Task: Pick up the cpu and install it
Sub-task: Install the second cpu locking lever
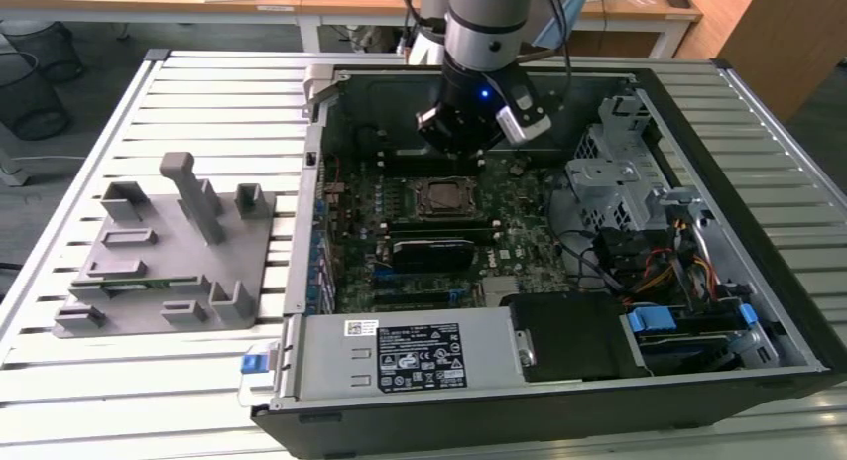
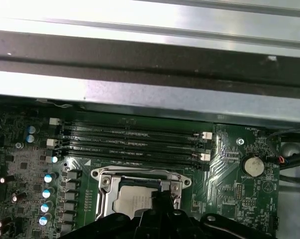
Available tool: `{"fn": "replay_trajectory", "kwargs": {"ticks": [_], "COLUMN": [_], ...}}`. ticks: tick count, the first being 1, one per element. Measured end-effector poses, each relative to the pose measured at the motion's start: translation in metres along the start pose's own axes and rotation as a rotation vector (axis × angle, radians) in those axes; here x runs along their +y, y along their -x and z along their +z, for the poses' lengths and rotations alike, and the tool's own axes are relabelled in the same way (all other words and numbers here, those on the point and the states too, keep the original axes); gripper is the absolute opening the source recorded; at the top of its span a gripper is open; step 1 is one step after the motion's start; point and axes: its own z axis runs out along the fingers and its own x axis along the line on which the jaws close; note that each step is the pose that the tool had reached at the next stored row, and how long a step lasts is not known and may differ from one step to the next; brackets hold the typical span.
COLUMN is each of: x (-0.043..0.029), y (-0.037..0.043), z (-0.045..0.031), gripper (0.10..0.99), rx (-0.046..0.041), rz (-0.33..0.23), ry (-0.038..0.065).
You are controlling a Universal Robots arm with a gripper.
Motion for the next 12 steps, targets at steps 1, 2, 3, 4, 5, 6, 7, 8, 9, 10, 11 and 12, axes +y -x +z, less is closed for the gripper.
{"fn": "replay_trajectory", "kwargs": {"ticks": [1, 2, 3, 4, 5, 6, 7, 8, 9, 10, 11, 12], "x": [-0.0007, -0.0013, -0.0020, -0.0027, -0.0032, -0.0035, -0.0040, -0.0044, -0.0047, -0.0048, -0.0052, -0.0054], "y": [-0.0001, -0.0001, -0.0001, -0.0002, -0.0003, -0.0003, -0.0003, -0.0004, -0.0004, -0.0004, -0.0004, -0.0004], "z": [0.0000, 0.0000, 0.0000, 0.0001, 0.0002, 0.0003, 0.0002, 0.0003, 0.0003, 0.0003, 0.0002, 0.0003], "gripper": [0.106, 0.106, 0.106, 0.106, 0.106, 0.106, 0.106, 0.106, 0.106, 0.106, 0.106, 0.106], "rx": [0.0000, 0.0000, 0.0001, 0.0001, 0.0000, 0.0000, 0.0001, 0.0000, 0.0000, 0.0000, 0.0001, 0.0001], "rz": [0.000, 0.000, 0.000, 0.000, 0.000, 0.000, 0.000, 0.000, 0.000, 0.000, 0.000, 0.000], "ry": [0.000, 0.000, 0.000, 0.000, 0.000, 0.000, 0.000, 0.000, 0.000, 0.000, -0.001, -0.001]}}
